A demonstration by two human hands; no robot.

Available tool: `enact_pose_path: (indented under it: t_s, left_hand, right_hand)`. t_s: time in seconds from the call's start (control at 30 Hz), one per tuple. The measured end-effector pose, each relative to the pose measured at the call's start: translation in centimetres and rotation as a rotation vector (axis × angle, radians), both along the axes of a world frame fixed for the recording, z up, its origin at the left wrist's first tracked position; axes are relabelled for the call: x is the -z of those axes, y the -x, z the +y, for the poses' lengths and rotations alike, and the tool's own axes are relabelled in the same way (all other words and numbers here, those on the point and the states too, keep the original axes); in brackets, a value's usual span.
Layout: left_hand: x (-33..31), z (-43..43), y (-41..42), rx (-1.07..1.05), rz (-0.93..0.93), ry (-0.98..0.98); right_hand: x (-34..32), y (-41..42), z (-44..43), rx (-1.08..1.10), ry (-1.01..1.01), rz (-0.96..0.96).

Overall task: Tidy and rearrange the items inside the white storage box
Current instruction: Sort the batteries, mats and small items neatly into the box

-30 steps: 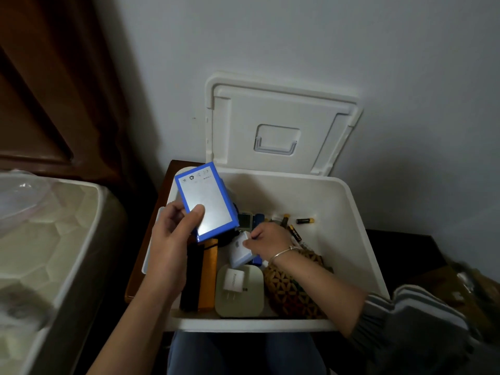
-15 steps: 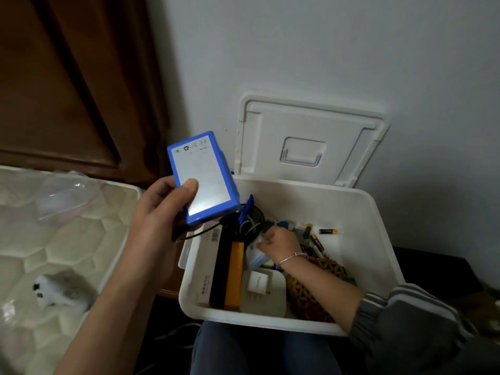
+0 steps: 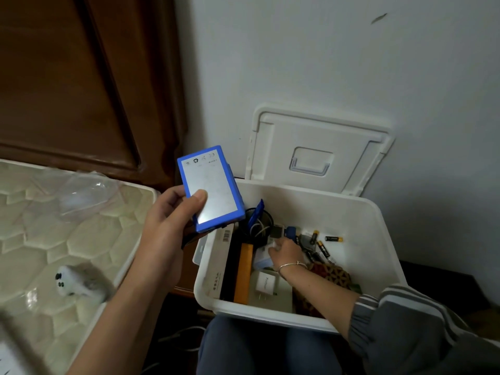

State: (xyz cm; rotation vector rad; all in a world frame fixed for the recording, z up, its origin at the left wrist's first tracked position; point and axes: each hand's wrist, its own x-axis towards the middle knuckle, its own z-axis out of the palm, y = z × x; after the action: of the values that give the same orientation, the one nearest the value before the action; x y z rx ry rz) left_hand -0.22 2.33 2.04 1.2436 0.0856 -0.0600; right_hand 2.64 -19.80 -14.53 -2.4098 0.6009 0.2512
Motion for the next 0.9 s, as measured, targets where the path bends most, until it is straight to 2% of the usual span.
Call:
enact_pose_path:
  t_s: [0.1,0.17,0.33,0.5,0.63,0.8,0.9]
  left_hand:
    - [0.2,0.3,0.3,0.005,0.012,-0.002]
    - [0.3,0.5,0.5,0.004,0.022,-0.010]
    - [0.6,0.7,0.8,-0.004,0.024,-0.019]
    - [0.7,0.9,1.0,0.004,0.019,-0.011]
    - [0.9,1.0,1.1,0.000,0.019,-0.011]
    - [1.1,0.9,1.1,0.004,0.024,-0.017]
    - [1.2,0.9,1.2,0.000,0.020,-0.026]
  right_hand:
    - [0.2,0.0,-0.1,0.194,-0.179,0.064]
    - [-0.1,0.0,-0.2,0.252,-0.223,0.086]
    - [-0.5,0.4,0.5,0.080,0.016,-0.074]
    - [0.0,0.5,1.5,0.043,-0.092,-0.164]
    - [0.5,0.3,1.2,0.031,-0.125,-0.089]
    - [0.4,0.0,1.3,0.144,-0.326,0.078]
    - [-0.1,-0.4,1.0,0.108,-0.226,0.093]
